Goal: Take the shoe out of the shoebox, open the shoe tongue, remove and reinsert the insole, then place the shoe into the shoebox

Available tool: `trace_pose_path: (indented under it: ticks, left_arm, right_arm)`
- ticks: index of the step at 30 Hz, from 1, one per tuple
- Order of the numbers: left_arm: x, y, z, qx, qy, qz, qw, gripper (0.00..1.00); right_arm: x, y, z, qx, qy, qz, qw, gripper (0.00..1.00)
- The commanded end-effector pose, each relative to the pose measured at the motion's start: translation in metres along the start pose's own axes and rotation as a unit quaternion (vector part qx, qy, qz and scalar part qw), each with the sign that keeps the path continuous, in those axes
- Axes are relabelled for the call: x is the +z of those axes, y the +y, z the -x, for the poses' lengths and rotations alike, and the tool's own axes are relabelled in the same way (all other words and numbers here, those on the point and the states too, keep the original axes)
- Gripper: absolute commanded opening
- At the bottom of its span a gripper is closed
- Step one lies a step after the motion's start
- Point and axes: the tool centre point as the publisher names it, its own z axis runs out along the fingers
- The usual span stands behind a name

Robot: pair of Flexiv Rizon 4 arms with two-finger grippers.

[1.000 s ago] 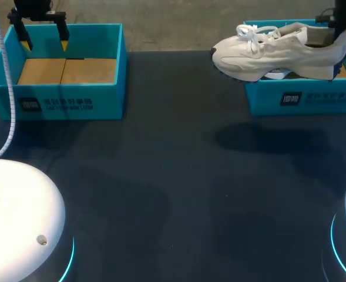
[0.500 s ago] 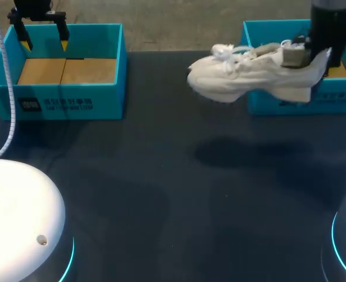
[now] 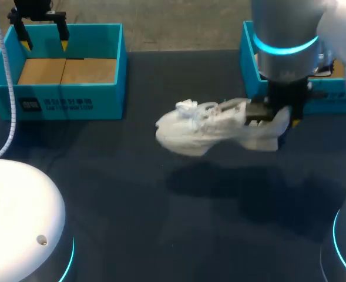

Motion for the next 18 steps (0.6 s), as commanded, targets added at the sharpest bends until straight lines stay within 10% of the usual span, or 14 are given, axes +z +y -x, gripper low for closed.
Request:
trace_pose_path:
  ticks: [1, 18]
  left_arm:
    - [0.000, 0.000, 0.000, 0.000, 0.000, 0.000, 1.000, 1.00]
    - [0.000, 0.000, 0.000, 0.000, 0.000, 0.000, 1.000, 1.00]
  right_arm:
    - [0.018, -0.008, -0.029, -0.003, -0.020, -0.008, 1.000, 0.00]
    - [0.042, -0.043, -0.099, -0.027, -0.014, 0.003, 1.000, 0.00]
